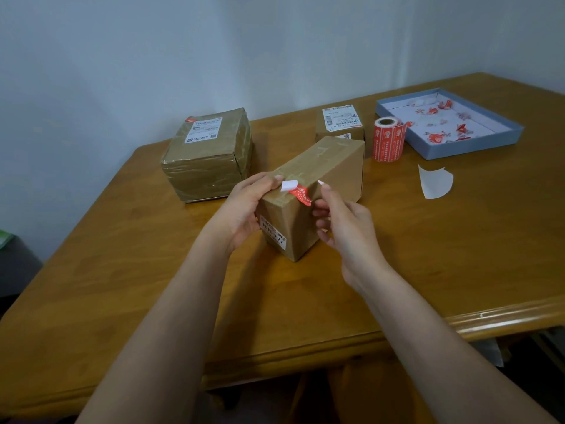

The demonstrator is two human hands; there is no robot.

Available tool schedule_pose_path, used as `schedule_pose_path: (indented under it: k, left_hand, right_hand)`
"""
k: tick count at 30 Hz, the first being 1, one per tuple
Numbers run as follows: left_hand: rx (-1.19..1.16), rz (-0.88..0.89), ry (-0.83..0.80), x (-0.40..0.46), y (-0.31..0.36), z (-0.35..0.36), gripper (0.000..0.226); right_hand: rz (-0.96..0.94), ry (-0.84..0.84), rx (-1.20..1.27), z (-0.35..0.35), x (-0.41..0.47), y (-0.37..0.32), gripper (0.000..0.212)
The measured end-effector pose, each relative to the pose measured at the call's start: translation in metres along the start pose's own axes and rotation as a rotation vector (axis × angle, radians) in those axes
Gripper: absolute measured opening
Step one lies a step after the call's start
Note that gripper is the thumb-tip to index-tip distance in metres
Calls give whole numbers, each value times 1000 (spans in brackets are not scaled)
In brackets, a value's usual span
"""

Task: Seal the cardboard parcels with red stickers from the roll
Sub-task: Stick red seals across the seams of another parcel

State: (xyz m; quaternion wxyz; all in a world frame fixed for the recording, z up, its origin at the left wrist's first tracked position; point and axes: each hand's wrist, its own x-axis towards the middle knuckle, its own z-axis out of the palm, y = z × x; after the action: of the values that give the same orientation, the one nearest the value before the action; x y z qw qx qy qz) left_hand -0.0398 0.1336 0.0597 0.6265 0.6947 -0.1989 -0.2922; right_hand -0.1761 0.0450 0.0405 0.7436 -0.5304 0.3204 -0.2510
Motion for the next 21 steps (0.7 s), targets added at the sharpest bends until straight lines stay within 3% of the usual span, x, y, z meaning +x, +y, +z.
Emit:
schedule_pose_path:
  k: [4,7,15,21]
  left_hand:
    - [4,6,-1,0,1,-1,15]
    - [14,10,-13,-1,1,-1,15]
    - [26,13,-20,0,1,-1,15]
    - [27,15,-29,0,0,-2,15]
  right_hand:
    - [7,-122,-23,-2,3,-7,31]
    - [8,-182,-22,-3,5,-10,17]
    - [57,-225,23,-4,2,-18,13]
    - [56,-152,65,-1,-1,-23,9]
